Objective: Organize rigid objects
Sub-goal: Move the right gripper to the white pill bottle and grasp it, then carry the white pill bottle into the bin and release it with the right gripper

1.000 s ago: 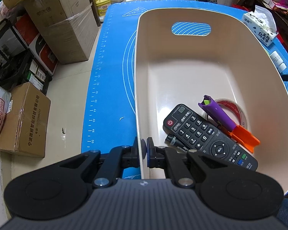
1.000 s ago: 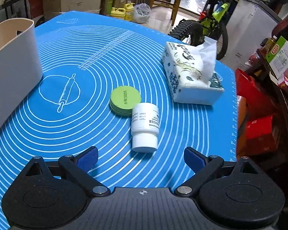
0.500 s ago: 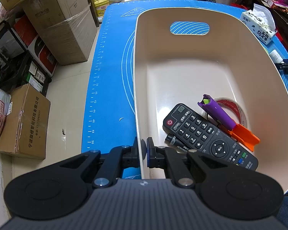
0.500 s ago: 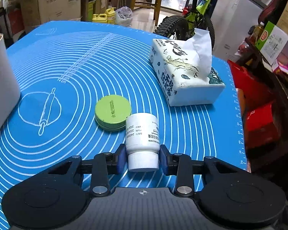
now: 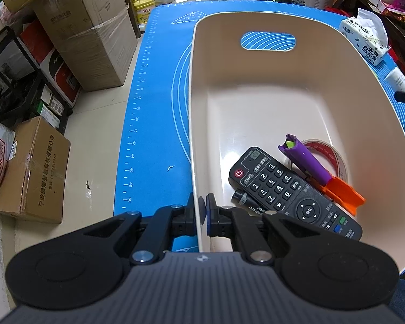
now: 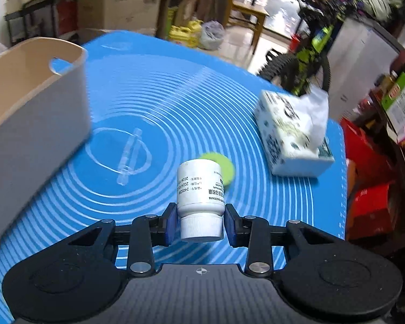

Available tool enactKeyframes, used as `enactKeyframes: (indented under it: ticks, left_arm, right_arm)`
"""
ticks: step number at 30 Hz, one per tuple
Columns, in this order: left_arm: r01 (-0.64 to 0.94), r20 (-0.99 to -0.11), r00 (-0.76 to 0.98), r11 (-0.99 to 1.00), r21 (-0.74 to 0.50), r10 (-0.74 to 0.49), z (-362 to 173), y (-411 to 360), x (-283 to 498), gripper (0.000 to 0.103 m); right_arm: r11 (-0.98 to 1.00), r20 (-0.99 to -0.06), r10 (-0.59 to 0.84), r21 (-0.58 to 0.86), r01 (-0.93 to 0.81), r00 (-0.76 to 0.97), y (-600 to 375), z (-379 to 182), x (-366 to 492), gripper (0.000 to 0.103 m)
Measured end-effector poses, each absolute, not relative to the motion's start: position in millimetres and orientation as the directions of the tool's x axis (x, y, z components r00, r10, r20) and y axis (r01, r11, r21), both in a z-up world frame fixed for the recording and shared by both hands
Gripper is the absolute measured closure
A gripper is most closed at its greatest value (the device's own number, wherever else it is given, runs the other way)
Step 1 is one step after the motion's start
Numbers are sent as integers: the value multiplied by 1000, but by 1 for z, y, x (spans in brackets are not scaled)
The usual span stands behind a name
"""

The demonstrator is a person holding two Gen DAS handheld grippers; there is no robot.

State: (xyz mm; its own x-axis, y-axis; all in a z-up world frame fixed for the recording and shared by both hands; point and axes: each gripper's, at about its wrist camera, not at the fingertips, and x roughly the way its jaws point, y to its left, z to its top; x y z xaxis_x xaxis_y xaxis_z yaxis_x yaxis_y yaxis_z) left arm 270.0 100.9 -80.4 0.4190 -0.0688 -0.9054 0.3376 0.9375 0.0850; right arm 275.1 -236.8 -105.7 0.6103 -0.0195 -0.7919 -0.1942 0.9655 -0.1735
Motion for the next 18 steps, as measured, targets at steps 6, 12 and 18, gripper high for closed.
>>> enactKeyframes:
  ticks: [6,12,18]
  left_arm:
    - [331,-905,420,940,85,-66,-81,100,270,96]
    - [329,-905,420,941,84,-66,-81,100,270,96]
    - [327,-906,419,941,87,-62,-81,100,270,96]
  right_arm:
    - [956,-767,10,-180,-230,641,-215,-78,263,59]
    - [948,-745,37,-184,-258,667,-193,-53,254,59]
    - [937,-704,96,-174,-302,704,-162,-34,248,59]
